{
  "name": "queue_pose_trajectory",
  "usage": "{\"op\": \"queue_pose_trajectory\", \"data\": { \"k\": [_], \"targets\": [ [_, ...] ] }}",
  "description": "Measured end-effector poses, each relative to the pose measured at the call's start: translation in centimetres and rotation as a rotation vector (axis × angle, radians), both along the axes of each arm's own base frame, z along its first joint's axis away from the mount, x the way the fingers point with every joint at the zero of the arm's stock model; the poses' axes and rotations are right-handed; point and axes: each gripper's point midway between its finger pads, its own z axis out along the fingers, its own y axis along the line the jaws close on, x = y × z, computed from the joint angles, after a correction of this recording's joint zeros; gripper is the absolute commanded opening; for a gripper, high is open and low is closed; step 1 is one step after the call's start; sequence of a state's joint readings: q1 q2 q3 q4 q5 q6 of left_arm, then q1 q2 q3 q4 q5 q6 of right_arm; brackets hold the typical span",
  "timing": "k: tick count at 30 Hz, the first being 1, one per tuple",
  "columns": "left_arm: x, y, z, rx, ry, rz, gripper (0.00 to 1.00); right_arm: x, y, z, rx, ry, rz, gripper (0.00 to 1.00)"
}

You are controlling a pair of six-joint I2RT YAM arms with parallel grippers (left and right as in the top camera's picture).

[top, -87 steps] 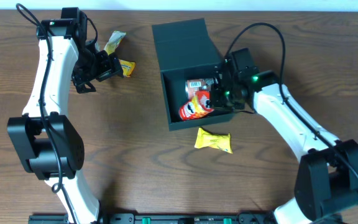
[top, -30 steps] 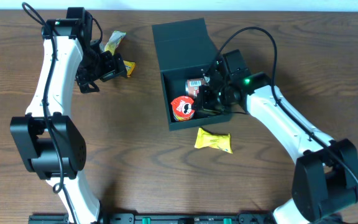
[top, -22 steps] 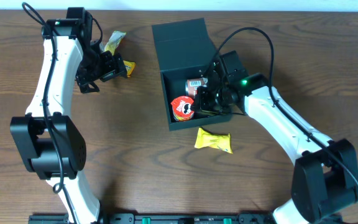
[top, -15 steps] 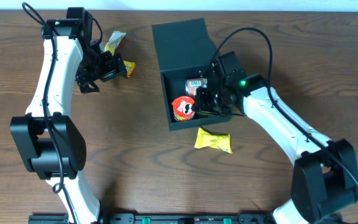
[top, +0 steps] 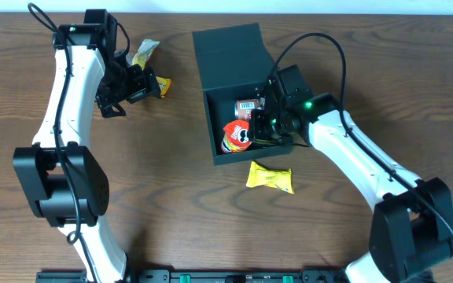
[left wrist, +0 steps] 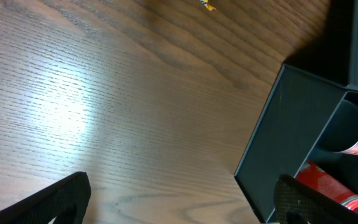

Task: Pack container
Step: 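Push the red can beside the dark can and release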

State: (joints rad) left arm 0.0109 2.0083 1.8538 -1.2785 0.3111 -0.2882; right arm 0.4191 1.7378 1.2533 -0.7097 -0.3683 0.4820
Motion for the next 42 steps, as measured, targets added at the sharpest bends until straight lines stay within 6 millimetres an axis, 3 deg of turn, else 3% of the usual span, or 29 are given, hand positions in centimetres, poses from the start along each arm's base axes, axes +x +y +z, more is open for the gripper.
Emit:
{"op": "queue_pose_trajectory", "data": {
  "k": [22,28,32,36,38,42],
  "targets": [
    [0.0,0.0,0.0,0.000,0.000,0.000,0.95,1.6,-6.9,-2.0,-0.368,-0.096,-0.040,0.01],
    [0.0,0.0,0.0,0.000,0.000,0.000,0.95,3.2,-7.5,-1.4,-0.405,-0.162,-0.064,0.01],
    [0.0,0.0,0.0,0.000,0.000,0.000,0.95,4.7,-6.9,1.2,-0.370,-0.183,-0.069,0.02],
    [0.0,0.0,0.0,0.000,0.000,0.000,0.95,5.8,-3.9,4.8,-0.211,-0.223,-0.035,0.01],
    [0.0,0.0,0.0,0.000,0.000,0.001,0.95,5.0,-2.7,4.3,-0.180,-0.195,-0.006,0.02],
    [0.0,0.0,0.0,0.000,0.000,0.000,0.95,3.0,0.7,1.0,-0.162,-0.106,0.077,0.01]
  ]
}}
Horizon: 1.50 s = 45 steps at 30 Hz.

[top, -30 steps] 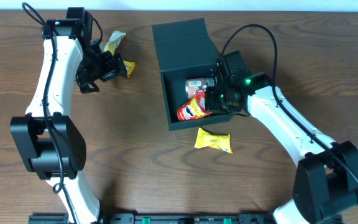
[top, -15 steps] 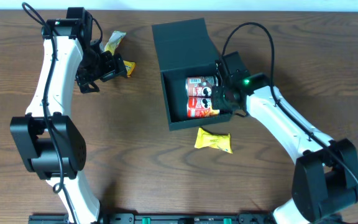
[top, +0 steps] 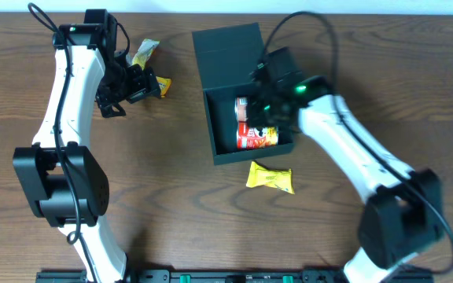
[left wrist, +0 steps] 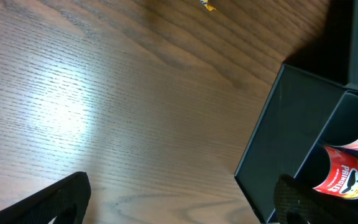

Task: Pack container
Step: 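Push the red can beside the dark can and release, then raise right gripper out of the box and move left arm toward box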

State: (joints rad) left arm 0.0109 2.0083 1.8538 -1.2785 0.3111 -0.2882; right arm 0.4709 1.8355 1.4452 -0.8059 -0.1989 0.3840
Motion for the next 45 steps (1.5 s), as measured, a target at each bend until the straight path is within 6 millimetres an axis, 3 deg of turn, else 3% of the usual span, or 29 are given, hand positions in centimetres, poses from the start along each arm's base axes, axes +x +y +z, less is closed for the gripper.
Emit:
{"op": "queue_pose_trajectory", "data": {
  "k": [3,6,12,23,29,38,45],
  "targets": [
    [0.0,0.0,0.0,0.000,0.000,0.000,0.95,-1.6,2.0,-2.9,-0.015,0.070,0.049,0.01],
    [0.0,0.0,0.0,0.000,0.000,0.000,0.95,-2.6,2.9,-4.0,-0.019,0.106,0.068,0.01],
    [0.0,0.0,0.0,0.000,-0.001,0.000,0.95,-2.6,2.9,-4.0,-0.018,0.107,0.059,0.01],
    [0.1,0.0,0.0,0.000,-0.003,0.000,0.95,-1.6,0.8,-4.5,-0.141,0.048,0.043,0.01],
    [0.1,0.0,0.0,0.000,-0.003,0.000,0.95,-2.1,0.2,-4.6,-0.174,0.064,0.056,0.01],
    [0.1,0.0,0.0,0.000,-0.003,0.000,0.95,-1.0,-0.2,-3.7,-0.211,0.013,0.062,0.01],
    [0.1,0.0,0.0,0.000,-0.003,0.000,0.95,2.7,2.4,-0.8,-0.096,-0.133,0.052,0.01]
  ]
}}
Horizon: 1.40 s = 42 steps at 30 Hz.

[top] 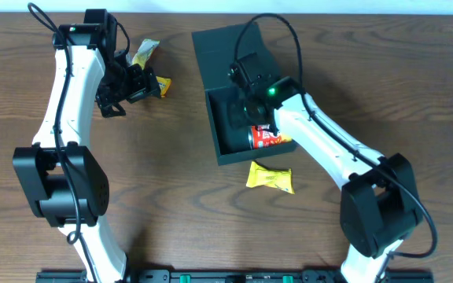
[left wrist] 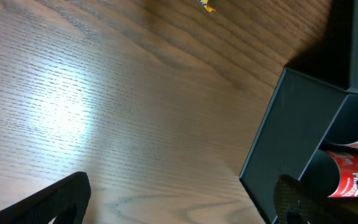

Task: Pack container
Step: 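Raise right gripper out of the box and move left arm toward box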

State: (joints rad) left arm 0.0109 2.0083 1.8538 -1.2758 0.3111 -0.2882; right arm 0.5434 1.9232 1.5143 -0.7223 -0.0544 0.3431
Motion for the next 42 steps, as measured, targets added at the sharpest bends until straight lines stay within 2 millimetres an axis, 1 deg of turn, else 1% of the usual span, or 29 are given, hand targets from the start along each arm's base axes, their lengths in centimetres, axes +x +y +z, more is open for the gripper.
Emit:
{"op": "queue_pose_trajectory", "data": {
  "k": [4,6,12,13,22,28,31,33,34,35,36,37,38,39,40,41,42],
  "targets": [
    [0.0,0.0,0.0,0.000,0.000,0.000,0.95,1.3,0.8,0.7,0.046,-0.048,-0.013,0.01],
    [0.0,0.0,0.0,0.000,0.000,0.000,0.95,1.7,0.9,0.5,0.052,-0.055,-0.021,0.01],
    [0.0,0.0,0.0,0.000,-0.001,0.000,0.95,2.0,0.6,-3.0,0.007,-0.001,-0.048,0.01],
    [0.0,0.0,0.0,0.000,-0.002,0.000,0.95,2.1,0.4,-3.3,-0.003,-0.002,-0.055,0.01],
    [0.1,0.0,0.0,0.000,-0.004,0.000,0.95,3.0,-1.3,-3.4,-0.084,-0.048,-0.101,0.01],
    [0.2,0.0,0.0,0.000,-0.006,0.000,0.95,3.2,-1.3,-3.2,-0.075,-0.047,-0.100,0.01],
    [0.4,0.0,0.0,0.000,-0.017,0.000,0.95,3.9,-1.0,-1.8,-0.048,-0.053,-0.101,0.01],
    [0.6,0.0,0.0,0.000,-0.023,0.000,0.96,4.6,-0.9,0.3,-0.029,-0.059,-0.105,0.01],
    [0.6,0.0,0.0,0.000,-0.025,0.000,0.95,5.0,-0.8,2.6,-0.016,-0.057,-0.107,0.01],
    [0.6,0.0,0.0,0.000,-0.026,0.000,0.95,5.3,-1.0,3.6,-0.010,-0.063,-0.111,0.01],
    [0.7,0.0,0.0,0.000,-0.027,0.000,0.96,5.5,-1.1,5.6,0.001,-0.065,-0.115,0.01],
    [0.7,0.0,0.1,0.001,-0.031,0.000,0.95,5.5,-1.6,7.2,0.000,-0.064,-0.122,0.02],
    [0.9,0.0,0.1,0.000,-0.035,0.004,0.95,5.4,-2.0,8.3,-0.003,-0.063,-0.128,0.03],
    [1.0,0.0,0.1,0.000,-0.038,0.013,0.95,5.2,-2.8,9.7,-0.017,-0.062,-0.141,0.09],
    [1.1,0.0,0.1,-0.002,-0.039,0.026,0.95,5.1,-3.8,10.7,-0.036,-0.061,-0.159,0.12],
    [1.1,-0.1,0.1,-0.004,-0.034,0.036,0.96,4.7,-5.0,11.2,-0.073,-0.052,-0.179,0.10],
    [1.0,-0.2,0.1,-0.005,-0.028,0.050,0.95,4.3,-6.4,11.3,-0.113,-0.034,-0.204,0.05]
  ]
}}
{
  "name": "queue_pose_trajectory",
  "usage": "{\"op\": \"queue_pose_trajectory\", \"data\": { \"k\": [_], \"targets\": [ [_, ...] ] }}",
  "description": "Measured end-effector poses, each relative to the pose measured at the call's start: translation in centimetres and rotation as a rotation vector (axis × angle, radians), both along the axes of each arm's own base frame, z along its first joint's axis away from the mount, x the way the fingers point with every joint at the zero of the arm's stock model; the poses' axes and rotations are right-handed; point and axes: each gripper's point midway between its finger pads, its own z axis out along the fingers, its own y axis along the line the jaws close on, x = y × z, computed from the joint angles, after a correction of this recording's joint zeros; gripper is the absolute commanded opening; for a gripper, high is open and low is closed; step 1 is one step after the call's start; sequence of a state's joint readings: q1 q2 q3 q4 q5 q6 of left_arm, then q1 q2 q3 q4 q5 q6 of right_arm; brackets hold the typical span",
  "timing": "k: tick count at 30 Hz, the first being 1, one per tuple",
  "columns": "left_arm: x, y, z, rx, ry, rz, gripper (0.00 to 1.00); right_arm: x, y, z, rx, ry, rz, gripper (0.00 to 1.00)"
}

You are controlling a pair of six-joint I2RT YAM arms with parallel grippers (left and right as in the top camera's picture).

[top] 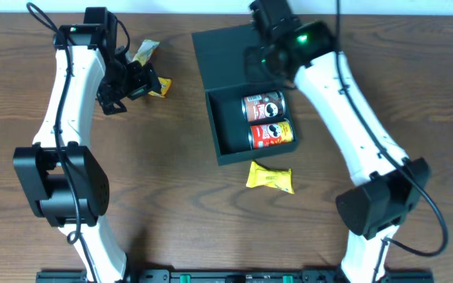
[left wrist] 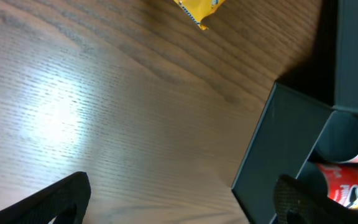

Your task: Pack container

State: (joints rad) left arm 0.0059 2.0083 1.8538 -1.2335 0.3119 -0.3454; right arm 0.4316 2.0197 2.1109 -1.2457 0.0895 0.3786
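Observation:
The dark box [top: 217, 126] stands mid-table with its lid [top: 226, 49] folded open behind it. Two red Pringles cans lie side by side in its right half, one at the back [top: 263, 104] and one in front [top: 271, 134]. My right gripper [top: 259, 56] hovers over the lid, blurred; its jaws do not show. A yellow packet [top: 270, 177] lies on the table in front of the box. My left gripper [left wrist: 182, 205] is open over bare wood left of the box [left wrist: 272, 162], with a yellow packet [left wrist: 197, 7] beyond it.
Two yellow snack packets lie at the back left: one [top: 144, 53] by the left arm's wrist, one [top: 157, 85] just right of the left gripper. The left half of the box shows dark floor.
My right gripper has gone from inside the box to above the open lid, leaving both cans uncovered. The left gripper has shifted slightly, bringing more of the yellow packet into its view.
First my right gripper was down in the box's front right with a red can. Then that can lay on its side in front of the other. Later the gripper reached into the box's back part. Now it is over the lid, and the left arm has barely moved.

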Motion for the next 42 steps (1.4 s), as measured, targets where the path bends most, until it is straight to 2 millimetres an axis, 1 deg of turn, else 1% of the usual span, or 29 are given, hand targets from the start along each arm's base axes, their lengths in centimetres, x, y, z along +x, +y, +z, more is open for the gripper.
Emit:
{"op": "queue_pose_trajectory", "data": {
  "k": [1,3,5,6,7,8,9,10,12,13,15,19,21,23,26,29,31,33,37,42],
  "targets": [
    [0.0,-0.1,0.0,-0.002,0.003,0.013,0.95,-0.5,-1.5,-0.2,-0.042,0.028,-0.032,0.01],
    [0.3,-1.1,-0.2,-0.006,-0.003,0.033,0.95,-1.3,-5.2,-1.2,-0.119,0.092,-0.128,0.01],
    [0.8,-3.1,-1.1,-0.013,-0.024,0.028,0.95,-1.8,-8.4,-2.6,-0.152,0.152,-0.215,0.02],
    [0.9,-4.5,-2.1,-0.017,-0.031,0.017,0.95,-2.2,-9.9,-3.7,-0.156,0.193,-0.256,0.01],
    [0.6,-5.7,-2.9,-0.021,-0.026,0.006,0.94,-2.5,-10.8,-4.5,-0.160,0.222,-0.281,0.02],
    [0.5,-7.2,-4.2,-0.025,-0.037,-0.018,0.56,-3.0,-11.5,-5.6,-0.158,0.256,-0.300,0.02],
    [0.1,-8.1,-4.9,-0.027,-0.032,-0.023,0.23,-3.5,-11.9,-6.4,-0.163,0.283,-0.310,0.02],
    [-0.3,-9.0,-5.7,-0.026,-0.029,-0.042,0.06,-4.1,-12.2,-7.3,-0.168,0.315,-0.318,0.02],
    [-1.1,-9.8,-6.5,-0.014,-0.010,-0.052,0.06,-5.2,-12.3,-8.7,-0.178,0.364,-0.322,0.01],
    [-1.4,-9.8,-6.9,0.000,-0.001,-0.051,0.06,-5.7,-12.3,-9.3,-0.181,0.386,-0.323,0.02],
    [-1.4,-9.4,-7.1,0.031,-0.006,-0.044,0.06,-6.5,-12.2,-10.4,-0.182,0.418,-0.321,0.02],
    [-0.1,-8.7,-7.2,0.078,-0.057,-0.020,0.06,-7.4,-11.5,-12.3,-0.154,0.461,-0.317,0.01],
    [0.6,-8.9,-7.2,0.073,-0.086,-0.016,0.06,-7.8,-10.9,-13.3,-0.122,0.479,-0.314,0.01],
    [1.6,-9.4,-7.5,0.049,-0.117,-0.016,0.06,-8.4,-10.2,-13.9,-0.086,0.506,-0.308,0.02],
    [2.4,-10.3,-9.2,0.015,-0.116,-0.024,0.06,-8.5,-9.5,-14.0,-0.054,0.516,-0.307,0.02],
    [2.4,-10.8,-11.3,-0.008,-0.080,-0.030,0.06,-8.6,-8.8,-14.0,-0.020,0.529,-0.304,0.01],
    [2.2,-11.1,-12.3,-0.021,-0.060,-0.033,0.05,-8.7,-8.4,-14.0,0.001,0.535,-0.300,0.01],
    [2.2,-11.3,-12.5,-0.033,-0.061,-0.035,0.05,-8.7,-7.8,-14.0,0.033,0.544,-0.297,0.02],
    [3.4,-12.0,-12.0,-0.070,-0.106,-0.028,0.06,-9.0,-6.7,-13.9,0.086,0.566,-0.287,0.01],
    [4.6,-12.7,-11.5,-0.112,-0.149,-0.002,0.06,-9.1,-5.9,-13.8,0.112,0.573,-0.285,0.02]
  ]
}}
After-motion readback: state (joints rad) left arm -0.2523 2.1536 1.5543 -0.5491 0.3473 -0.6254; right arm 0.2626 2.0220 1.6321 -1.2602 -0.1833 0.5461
